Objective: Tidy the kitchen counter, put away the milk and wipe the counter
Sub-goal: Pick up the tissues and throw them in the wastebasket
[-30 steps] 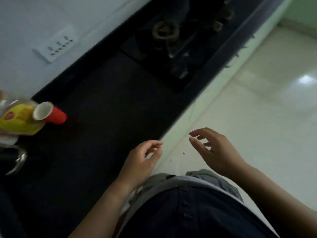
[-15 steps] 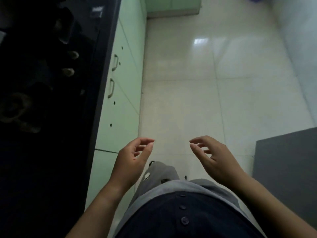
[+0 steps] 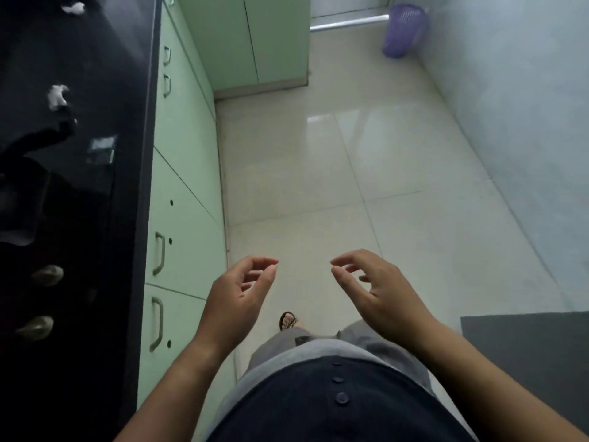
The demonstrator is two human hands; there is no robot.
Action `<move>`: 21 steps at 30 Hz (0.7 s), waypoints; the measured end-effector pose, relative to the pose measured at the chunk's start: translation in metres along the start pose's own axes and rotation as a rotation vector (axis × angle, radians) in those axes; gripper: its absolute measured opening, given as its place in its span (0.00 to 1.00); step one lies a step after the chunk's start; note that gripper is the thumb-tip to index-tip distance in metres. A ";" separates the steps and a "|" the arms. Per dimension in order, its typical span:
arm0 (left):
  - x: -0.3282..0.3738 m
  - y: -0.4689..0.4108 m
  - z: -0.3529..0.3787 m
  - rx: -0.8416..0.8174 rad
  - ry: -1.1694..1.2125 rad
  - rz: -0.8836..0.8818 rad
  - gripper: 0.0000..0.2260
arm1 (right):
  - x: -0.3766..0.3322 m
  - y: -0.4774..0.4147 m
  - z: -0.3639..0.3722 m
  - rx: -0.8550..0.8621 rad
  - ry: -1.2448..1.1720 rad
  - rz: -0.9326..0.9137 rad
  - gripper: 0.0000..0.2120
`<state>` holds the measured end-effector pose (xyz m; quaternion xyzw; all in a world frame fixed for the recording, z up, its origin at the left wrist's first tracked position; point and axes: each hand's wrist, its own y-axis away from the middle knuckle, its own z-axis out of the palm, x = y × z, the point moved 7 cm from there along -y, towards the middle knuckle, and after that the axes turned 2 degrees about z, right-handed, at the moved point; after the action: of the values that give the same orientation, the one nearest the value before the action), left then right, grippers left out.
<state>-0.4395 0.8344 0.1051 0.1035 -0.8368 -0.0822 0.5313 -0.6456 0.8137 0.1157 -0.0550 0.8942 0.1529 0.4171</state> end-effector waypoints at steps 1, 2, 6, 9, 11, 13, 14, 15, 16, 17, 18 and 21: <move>0.006 -0.020 -0.005 0.003 -0.005 0.010 0.05 | -0.006 -0.018 -0.004 0.006 -0.004 -0.007 0.13; 0.012 -0.037 -0.010 0.005 -0.011 0.015 0.05 | -0.009 -0.035 -0.007 0.010 -0.005 -0.009 0.13; 0.023 -0.097 -0.022 -0.006 -0.029 0.001 0.06 | -0.010 -0.092 -0.020 -0.006 -0.001 0.010 0.17; 0.025 -0.141 -0.028 0.001 -0.035 -0.026 0.06 | -0.006 -0.140 -0.027 -0.029 -0.014 0.036 0.16; 0.025 -0.175 -0.031 0.021 -0.024 -0.046 0.06 | -0.006 -0.181 -0.030 -0.048 -0.003 0.030 0.13; 0.027 -0.212 -0.034 0.048 -0.016 -0.065 0.06 | -0.009 -0.228 -0.038 -0.071 0.015 0.010 0.13; 0.030 -0.232 -0.036 0.064 -0.011 -0.074 0.05 | -0.011 -0.253 -0.044 -0.083 0.027 -0.003 0.14; 0.034 -0.251 -0.038 0.083 -0.005 -0.084 0.05 | -0.015 -0.279 -0.052 -0.094 0.045 -0.019 0.15; 0.039 -0.271 -0.039 0.102 0.007 -0.093 0.05 | -0.020 -0.305 -0.060 -0.106 0.069 -0.037 0.17; 0.046 -0.289 -0.041 0.119 0.020 -0.101 0.05 | -0.025 -0.329 -0.069 -0.117 0.093 -0.054 0.18; 0.052 -0.306 -0.042 0.131 0.033 -0.111 0.05 | -0.029 -0.352 -0.078 -0.127 0.113 -0.068 0.19; 0.069 -0.354 -0.047 0.176 0.059 -0.134 0.05 | -0.041 -0.413 -0.093 -0.163 0.146 -0.107 0.19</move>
<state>-0.3953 0.4733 0.0976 0.2079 -0.8161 -0.0407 0.5377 -0.5940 0.3916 0.1096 -0.1476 0.9025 0.1982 0.3526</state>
